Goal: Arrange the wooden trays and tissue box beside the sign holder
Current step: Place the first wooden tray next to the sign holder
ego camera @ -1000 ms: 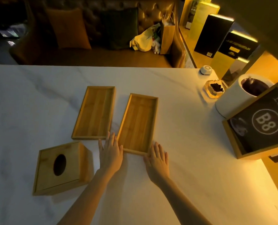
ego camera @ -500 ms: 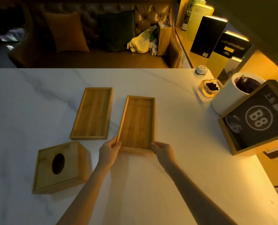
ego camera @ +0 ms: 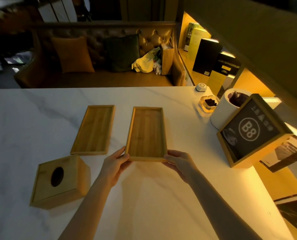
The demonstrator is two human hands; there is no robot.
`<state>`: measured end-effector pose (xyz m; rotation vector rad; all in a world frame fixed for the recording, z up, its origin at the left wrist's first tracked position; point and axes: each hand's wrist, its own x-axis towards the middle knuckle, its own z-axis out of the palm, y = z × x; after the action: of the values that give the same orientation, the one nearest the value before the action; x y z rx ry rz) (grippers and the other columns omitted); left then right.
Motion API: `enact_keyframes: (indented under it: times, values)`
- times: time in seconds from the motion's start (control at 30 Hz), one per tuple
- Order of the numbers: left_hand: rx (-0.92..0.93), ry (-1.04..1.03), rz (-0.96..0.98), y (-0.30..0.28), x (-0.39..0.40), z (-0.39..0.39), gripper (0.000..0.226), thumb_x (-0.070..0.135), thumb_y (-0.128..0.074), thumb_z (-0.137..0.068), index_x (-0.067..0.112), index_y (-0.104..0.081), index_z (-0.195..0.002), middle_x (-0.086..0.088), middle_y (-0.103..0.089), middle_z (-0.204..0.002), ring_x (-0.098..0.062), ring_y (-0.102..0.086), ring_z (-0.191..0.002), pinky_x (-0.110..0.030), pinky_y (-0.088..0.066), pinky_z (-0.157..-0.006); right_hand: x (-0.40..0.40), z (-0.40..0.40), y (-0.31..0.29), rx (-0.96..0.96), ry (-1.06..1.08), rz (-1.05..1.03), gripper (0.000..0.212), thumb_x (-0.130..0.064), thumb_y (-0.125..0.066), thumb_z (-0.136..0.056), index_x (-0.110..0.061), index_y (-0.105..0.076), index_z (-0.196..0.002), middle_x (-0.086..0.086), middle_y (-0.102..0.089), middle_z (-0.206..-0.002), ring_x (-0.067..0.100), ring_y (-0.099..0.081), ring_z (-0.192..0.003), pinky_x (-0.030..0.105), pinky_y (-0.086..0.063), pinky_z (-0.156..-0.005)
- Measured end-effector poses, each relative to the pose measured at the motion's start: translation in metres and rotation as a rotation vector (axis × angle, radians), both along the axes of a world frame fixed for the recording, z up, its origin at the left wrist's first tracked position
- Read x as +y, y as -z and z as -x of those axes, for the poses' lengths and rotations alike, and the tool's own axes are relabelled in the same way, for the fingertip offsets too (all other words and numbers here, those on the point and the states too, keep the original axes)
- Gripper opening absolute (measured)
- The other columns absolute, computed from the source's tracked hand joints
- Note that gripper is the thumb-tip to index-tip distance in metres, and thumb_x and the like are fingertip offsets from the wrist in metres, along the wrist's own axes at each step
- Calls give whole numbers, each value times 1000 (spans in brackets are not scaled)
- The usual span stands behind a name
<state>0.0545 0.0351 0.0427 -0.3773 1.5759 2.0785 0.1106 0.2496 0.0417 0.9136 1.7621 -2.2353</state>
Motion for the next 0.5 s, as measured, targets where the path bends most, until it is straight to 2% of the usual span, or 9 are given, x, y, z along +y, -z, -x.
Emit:
enact_keyframes:
  times: [0.2,0.33,0.5]
  values:
    - [50,54,-31,-10,33,-10,39,1,-48,-86,4,-47,-125,-10,-63,-111,-27,-61,-103,-41,-47,-92,36,-23,-15,86,27,-30,37,-1,-63,-81,1,-55,-117,13,-64,-107,24,-64,-98,33,-55,-82]
    - [68,98,-30,-12,65,-16,37,4,-49,-86,7,-50,-124,-10,-62,-114,-28,-61,-104,-42,-47,-93,67,-33,-15,103,41,-90,33,-3,-62,-82,-3,-58,-115,7,-66,-104,20,-65,-96,32,-55,-82]
    - [55,142,-7,-5,103,-21,37,6,-49,-87,12,-51,-124,-11,-57,-124,-30,-59,-108,-43,-47,-96,98,-43,-5,79,85,-122,27,-4,-60,-84,-7,-62,-110,1,-67,-97,17,-65,-91,22,-57,-72]
